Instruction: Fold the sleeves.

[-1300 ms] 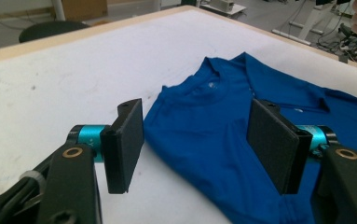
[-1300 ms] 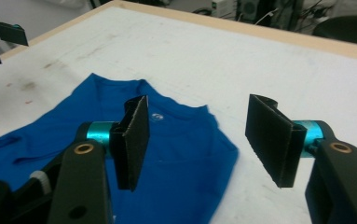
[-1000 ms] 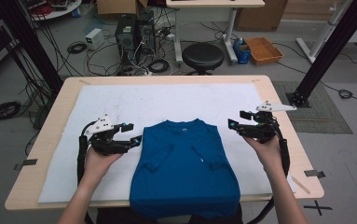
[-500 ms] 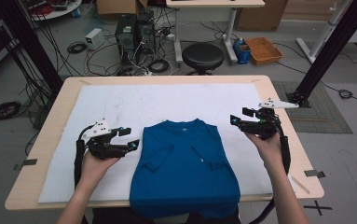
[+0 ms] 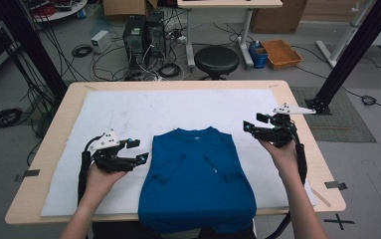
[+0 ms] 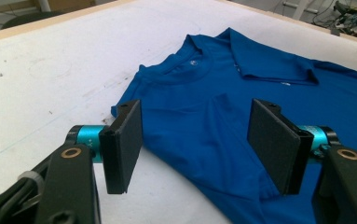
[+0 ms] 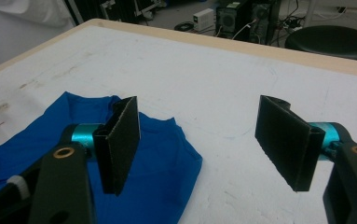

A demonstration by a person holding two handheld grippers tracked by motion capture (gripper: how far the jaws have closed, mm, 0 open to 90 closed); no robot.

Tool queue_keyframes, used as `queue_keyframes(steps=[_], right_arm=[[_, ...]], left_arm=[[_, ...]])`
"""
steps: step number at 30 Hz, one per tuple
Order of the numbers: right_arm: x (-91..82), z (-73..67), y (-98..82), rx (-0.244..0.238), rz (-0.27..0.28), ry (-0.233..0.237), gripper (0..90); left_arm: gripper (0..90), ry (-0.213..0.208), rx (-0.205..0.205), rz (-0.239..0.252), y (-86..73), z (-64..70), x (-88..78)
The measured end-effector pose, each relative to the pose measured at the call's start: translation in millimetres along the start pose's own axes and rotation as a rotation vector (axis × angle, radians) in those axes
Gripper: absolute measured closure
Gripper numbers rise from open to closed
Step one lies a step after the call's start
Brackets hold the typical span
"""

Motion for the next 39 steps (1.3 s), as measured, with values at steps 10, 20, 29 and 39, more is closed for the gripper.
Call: queue_keyframes(steps=[10,20,29,39], right_arm=[[-1.8,-0.3,2.2,-0.003,0.008,-0.006,30.5],[-1.0,-3.0,3.5,-0.005,0.009,0.000,30.5],[0.3,-2.5,4.4,-0.002,0.008,-0.008,30.5],[1.5,-3.9,7.0,-0.007,0.012,-0.005,30.5]], left_arm=[[36.0,-0.010,-0.001,-0.020,-1.0,1.0,2.3],[36.0,-0.002,-0.038,0.015,-1.7,-6.8,-8.8],[36.0,-0.004,-0.042,0.016,-2.8,-7.8,-14.2],[36.0,-0.006,-0.033,0.007,-4.5,-6.4,-15.5]])
Point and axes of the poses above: each handheld gripper's, and its own axes: x roughly forward along the jaws, y roughly out of its top, z roughly to its right, the point moved 8 cm from there along x, roughly forward along the jaws, and after that the axes turned 1 degree about -z, right-handed, at the moved point
